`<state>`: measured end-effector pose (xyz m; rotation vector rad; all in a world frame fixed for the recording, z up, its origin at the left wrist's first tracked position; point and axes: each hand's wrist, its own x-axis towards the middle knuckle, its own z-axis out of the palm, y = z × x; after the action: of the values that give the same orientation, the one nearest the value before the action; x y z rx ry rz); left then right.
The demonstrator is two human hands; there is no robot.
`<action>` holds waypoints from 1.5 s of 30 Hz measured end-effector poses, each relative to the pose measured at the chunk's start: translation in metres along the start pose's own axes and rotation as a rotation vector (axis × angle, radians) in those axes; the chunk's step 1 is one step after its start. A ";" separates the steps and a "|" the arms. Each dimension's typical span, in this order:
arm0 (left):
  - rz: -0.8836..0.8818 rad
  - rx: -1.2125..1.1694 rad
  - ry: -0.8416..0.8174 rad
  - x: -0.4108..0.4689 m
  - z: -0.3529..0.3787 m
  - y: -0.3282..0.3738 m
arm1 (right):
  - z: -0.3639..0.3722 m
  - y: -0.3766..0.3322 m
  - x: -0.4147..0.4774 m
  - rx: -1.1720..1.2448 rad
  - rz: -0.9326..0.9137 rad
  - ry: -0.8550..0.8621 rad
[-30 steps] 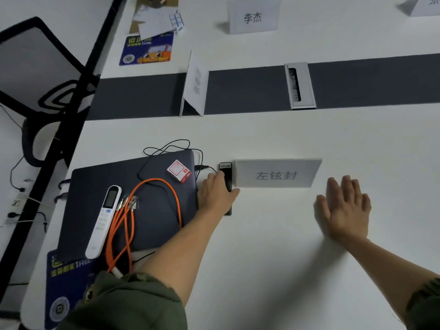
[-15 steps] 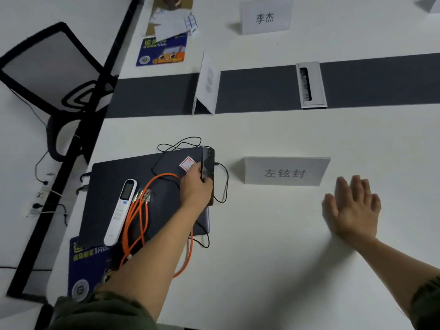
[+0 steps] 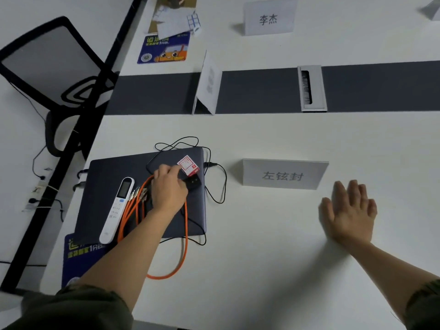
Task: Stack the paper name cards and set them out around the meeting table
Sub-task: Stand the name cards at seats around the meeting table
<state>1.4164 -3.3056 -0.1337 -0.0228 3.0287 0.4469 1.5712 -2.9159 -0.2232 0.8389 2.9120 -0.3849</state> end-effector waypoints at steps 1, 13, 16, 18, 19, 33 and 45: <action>0.069 -0.032 0.030 0.005 0.000 0.017 | 0.000 0.000 0.001 -0.002 0.002 -0.001; 0.710 0.227 -0.314 0.024 0.056 0.178 | 0.005 0.002 0.003 -0.030 0.005 -0.046; 0.652 0.210 -0.270 0.042 0.058 0.183 | 0.004 0.003 0.005 -0.024 0.017 -0.047; 0.631 0.218 -0.271 0.054 0.057 0.181 | 0.004 0.003 0.005 -0.032 0.018 -0.067; 0.626 0.219 -0.279 0.058 0.057 0.182 | 0.004 0.004 0.005 -0.034 0.023 -0.074; 0.686 0.239 -0.289 0.056 0.058 0.179 | 0.005 0.008 0.008 -0.039 0.035 -0.065; 0.598 -0.034 -0.036 -0.043 0.026 0.119 | 0.001 0.007 0.014 -0.081 0.021 -0.145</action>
<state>1.4581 -3.1840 -0.1205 0.8911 2.9396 0.5231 1.5630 -2.9028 -0.2279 0.7951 2.7633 -0.3099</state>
